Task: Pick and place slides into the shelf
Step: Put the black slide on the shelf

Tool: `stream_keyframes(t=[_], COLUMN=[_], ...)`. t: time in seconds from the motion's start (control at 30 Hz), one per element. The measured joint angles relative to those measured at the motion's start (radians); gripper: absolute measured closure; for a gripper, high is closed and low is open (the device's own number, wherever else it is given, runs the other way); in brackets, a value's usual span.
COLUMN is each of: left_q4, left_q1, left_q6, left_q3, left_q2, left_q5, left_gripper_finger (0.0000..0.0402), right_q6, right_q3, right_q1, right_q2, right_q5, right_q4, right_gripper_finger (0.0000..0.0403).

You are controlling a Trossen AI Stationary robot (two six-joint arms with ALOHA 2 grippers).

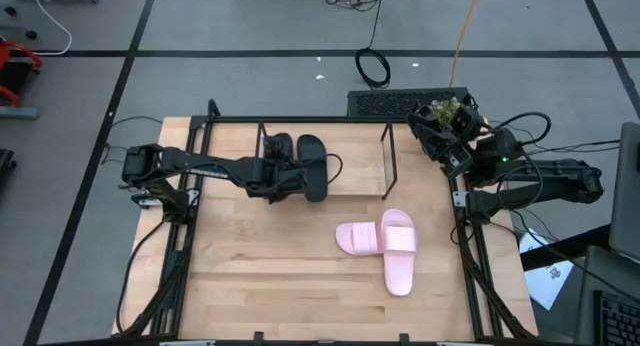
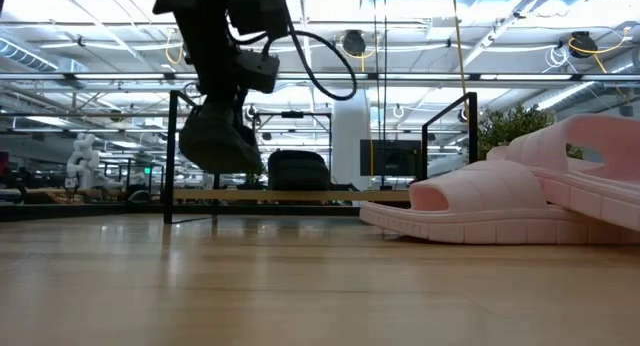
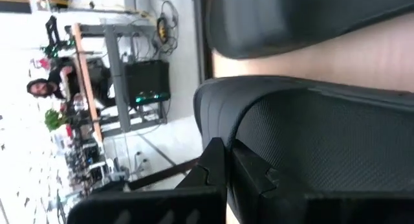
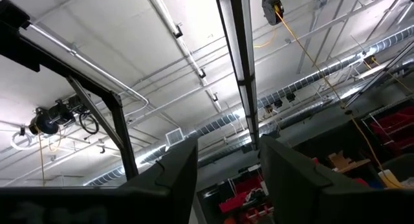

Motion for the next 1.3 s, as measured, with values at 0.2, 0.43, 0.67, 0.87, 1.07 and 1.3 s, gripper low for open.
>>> stream_keyframes(t=[0.2,0.43,0.67,0.87,1.07,1.3], left_q4=[0.09,0.139,0.177,0.23,0.256,0.284], left_q1=[0.027,0.063,0.084,0.088,0.087,0.088], left_q6=[0.081,0.117,0.15,0.197,0.183,0.166], left_q3=[-0.049,-0.061,-0.062,-0.112,-0.147,-0.148], left_q2=[0.0,0.0,0.0,0.0,0.0,0.0], left_q5=[0.021,0.015,0.043,0.045,0.051,0.084], left_gripper_finger=[0.0401,0.0401,0.0402,0.0402,0.0402,0.0401], right_q6=[-0.028,-0.065,-0.078,-0.078,-0.105,-0.112], right_q3=[0.0,0.0,0.0,0.0,0.0,0.0], right_q1=[0.0,0.0,0.0,0.0,0.0,0.0], right_q2=[0.0,0.0,0.006,0.017,0.024,0.042], right_q5=[0.0,0.0,0.0,0.0,0.028,0.056], right_q4=[0.0,-0.001,-0.003,-0.002,-0.004,-0.003], right_gripper_finger=[0.0245,0.0245,0.0245,0.0245,0.0245,0.0245])
